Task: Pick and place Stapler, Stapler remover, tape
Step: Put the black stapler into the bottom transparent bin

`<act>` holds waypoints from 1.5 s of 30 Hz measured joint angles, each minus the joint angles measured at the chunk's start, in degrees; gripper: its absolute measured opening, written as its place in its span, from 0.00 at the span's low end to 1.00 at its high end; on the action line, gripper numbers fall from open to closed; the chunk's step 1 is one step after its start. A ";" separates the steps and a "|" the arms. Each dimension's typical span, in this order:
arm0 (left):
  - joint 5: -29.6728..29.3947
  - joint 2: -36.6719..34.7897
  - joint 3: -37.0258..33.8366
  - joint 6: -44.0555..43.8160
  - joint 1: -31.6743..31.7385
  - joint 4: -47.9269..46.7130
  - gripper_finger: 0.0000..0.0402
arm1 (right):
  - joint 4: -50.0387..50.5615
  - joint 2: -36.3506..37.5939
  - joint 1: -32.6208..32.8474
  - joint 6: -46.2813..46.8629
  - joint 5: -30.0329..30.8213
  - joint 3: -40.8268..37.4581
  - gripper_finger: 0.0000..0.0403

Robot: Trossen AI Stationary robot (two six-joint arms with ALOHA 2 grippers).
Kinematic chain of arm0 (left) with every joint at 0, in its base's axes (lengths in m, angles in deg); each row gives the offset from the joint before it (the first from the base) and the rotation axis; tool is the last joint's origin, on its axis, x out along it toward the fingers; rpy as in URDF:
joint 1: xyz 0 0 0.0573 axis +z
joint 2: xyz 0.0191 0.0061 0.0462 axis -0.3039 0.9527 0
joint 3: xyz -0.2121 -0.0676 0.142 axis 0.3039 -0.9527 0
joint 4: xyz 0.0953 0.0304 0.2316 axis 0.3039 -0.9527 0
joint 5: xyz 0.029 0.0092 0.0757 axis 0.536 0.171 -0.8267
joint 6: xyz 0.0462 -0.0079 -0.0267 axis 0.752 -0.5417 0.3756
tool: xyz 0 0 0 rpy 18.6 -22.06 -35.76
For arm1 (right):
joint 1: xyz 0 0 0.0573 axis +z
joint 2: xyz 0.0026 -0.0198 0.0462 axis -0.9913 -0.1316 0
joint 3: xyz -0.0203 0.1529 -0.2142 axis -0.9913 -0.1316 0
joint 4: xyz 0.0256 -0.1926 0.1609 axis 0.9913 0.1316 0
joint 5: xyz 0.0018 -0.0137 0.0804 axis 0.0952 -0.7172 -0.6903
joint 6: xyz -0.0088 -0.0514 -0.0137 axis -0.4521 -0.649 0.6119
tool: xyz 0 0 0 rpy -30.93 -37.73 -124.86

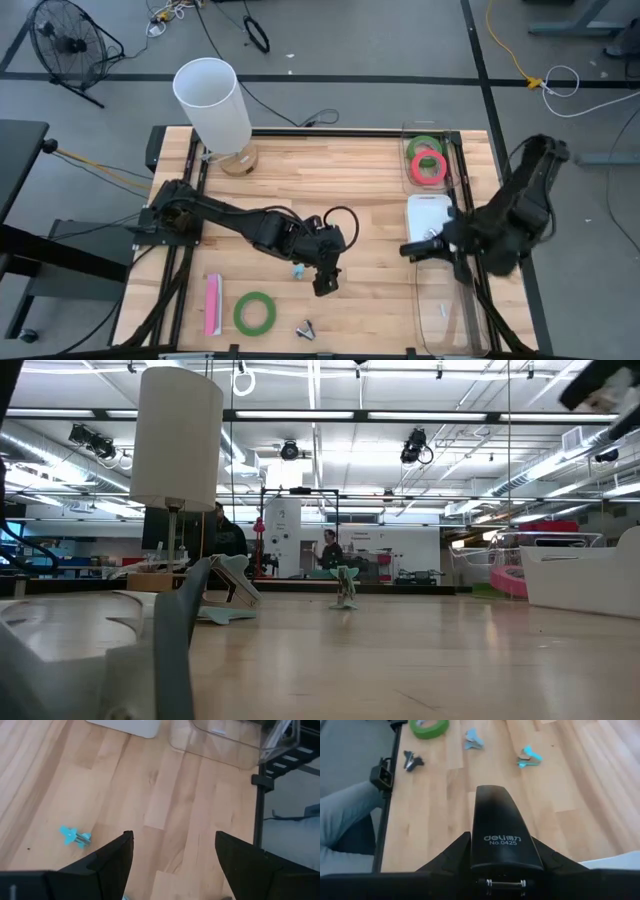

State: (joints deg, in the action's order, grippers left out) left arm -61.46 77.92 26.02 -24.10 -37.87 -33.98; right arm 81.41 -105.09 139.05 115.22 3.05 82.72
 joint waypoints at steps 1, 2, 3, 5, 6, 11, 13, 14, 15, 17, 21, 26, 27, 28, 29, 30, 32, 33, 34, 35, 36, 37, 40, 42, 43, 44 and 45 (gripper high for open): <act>-0.03 0.00 0.00 0.00 -0.29 0.01 0.70 | 0.08 -0.66 2.80 2.83 2.43 -0.62 0.33; -0.15 0.00 0.00 0.01 -0.58 0.00 0.70 | 0.17 -1.36 5.21 5.24 3.91 -1.07 0.33; -0.42 0.00 0.00 0.01 -0.90 0.00 0.70 | 0.47 -2.22 7.39 7.79 5.33 -1.25 0.33; -1.09 0.00 0.00 0.01 -1.38 0.02 0.70 | 1.73 -4.39 11.12 12.56 7.27 -1.31 0.33; -1.57 0.00 0.00 0.00 -1.60 0.02 0.70 | 2.28 -5.43 12.73 15.12 7.75 -1.39 0.33; -2.21 0.00 0.00 0.40 -2.30 0.00 0.70 | 3.89 -10.12 19.06 25.64 7.10 -1.40 0.33; -2.83 0.00 0.00 0.51 -2.59 -0.02 0.70 | 4.10 -11.82 21.25 29.41 7.15 -1.39 0.33; -3.19 0.00 0.00 0.53 -2.60 0.00 0.70 | 4.10 -12.75 22.35 31.19 7.19 -1.40 0.33; -3.50 0.00 0.00 0.55 -2.61 -0.02 0.70 | 4.10 -13.64 23.22 32.77 7.22 -1.40 0.33; -4.21 0.00 0.00 0.59 -2.59 -0.01 0.70 | 4.73 -15.47 24.65 35.95 7.13 -1.38 0.33; -5.11 0.00 0.00 1.08 -2.54 -0.02 0.70 | 8.00 -19.67 26.10 45.21 6.82 -1.38 0.33; -5.77 0.00 0.00 2.09 -2.57 0.00 0.70 | 9.72 -25.67 26.13 52.25 2.81 -1.38 0.33; -6.07 0.00 0.00 2.43 -2.59 -0.01 0.70 | 9.73 -26.81 26.13 53.29 2.97 -1.38 0.33; -6.32 0.00 0.00 2.88 -2.59 0.00 0.70 | 9.74 -27.79 26.13 54.15 3.28 -1.38 0.33; -6.48 0.00 0.00 3.11 -2.59 0.00 0.70 | 9.75 -28.54 26.13 55.05 3.32 -1.37 0.33; -6.59 0.00 0.00 3.34 -2.56 0.02 0.70 | 10.03 -29.10 26.13 56.19 3.14 -1.26 0.33; -6.67 0.00 0.00 3.38 -2.54 0.02 0.70 | 10.27 -30.20 26.13 57.91 2.62 -1.16 0.33; -6.91 0.00 0.00 3.40 -2.54 0.02 0.70 | 10.36 -30.51 26.13 58.78 2.17 -1.13 0.33; -7.23 0.00 0.00 3.39 -2.54 0.02 0.70 | 10.36 -30.73 26.13 59.55 2.14 -1.06 0.33; -7.55 0.00 0.00 3.40 -2.54 0.02 0.70 | 10.35 -30.84 26.13 60.02 2.34 -1.03 0.33; -7.72 0.00 0.00 3.44 -2.55 0.02 0.70 | 10.32 -30.89 26.13 60.31 2.56 -1.03 0.33; -7.87 0.00 0.00 3.46 -2.57 0.02 0.70 | 10.31 -30.91 26.11 60.43 2.81 -1.03 0.33; -8.38 0.00 0.00 3.44 -2.57 0.04 0.70 | 10.83 -31.00 26.11 61.12 3.15 -1.07 0.33; -8.54 0.00 0.00 3.42 -2.54 0.06 0.70 | 10.85 -31.06 26.11 61.50 3.25 -1.09 0.33; -8.56 0.00 0.00 3.27 -2.55 0.07 0.70 | 10.83 -31.08 26.11 61.52 3.24 -1.12 0.33; -8.58 0.00 0.00 3.16 -2.54 0.05 0.70 | 10.80 -31.08 26.11 61.50 3.25 -1.12 0.33; -8.58 0.00 0.00 3.09 -2.56 0.06 0.70 | 10.71 -31.11 26.11 61.44 3.18 -1.12 0.33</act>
State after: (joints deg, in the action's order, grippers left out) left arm -70.04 77.92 26.02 -21.01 -40.43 -33.91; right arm 92.12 -136.21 165.16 176.66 6.23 81.60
